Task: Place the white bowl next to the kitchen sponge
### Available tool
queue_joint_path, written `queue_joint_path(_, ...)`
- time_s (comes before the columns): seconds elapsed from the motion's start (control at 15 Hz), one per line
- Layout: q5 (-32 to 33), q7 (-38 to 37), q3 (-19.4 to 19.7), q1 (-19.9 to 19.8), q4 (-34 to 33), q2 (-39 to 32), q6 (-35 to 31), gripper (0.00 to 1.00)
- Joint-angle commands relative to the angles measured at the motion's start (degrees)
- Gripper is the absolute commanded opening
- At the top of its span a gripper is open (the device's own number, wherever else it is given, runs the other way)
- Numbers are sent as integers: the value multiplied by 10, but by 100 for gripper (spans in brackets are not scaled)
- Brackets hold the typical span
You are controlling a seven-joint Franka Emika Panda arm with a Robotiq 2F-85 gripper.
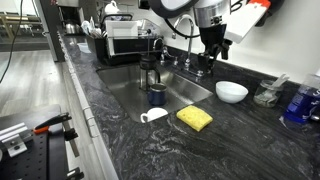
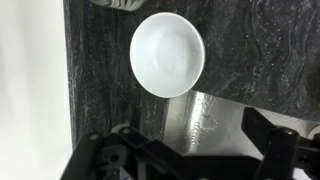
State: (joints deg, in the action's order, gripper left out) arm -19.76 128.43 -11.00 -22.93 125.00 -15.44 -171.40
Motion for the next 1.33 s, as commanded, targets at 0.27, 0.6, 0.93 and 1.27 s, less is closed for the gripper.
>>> queue_joint_path(0.27, -69, 60, -51, -58, 35, -22, -86, 100)
queue_joint_path(0.6, -51, 23, -28, -39, 8, -75, -105, 100)
queue_joint_path(0.93, -50, 14, -9, -38, -10, -112, -98, 100)
queue_joint_path(1.27, -65, -14, -23, -55, -26, -111, -86, 100)
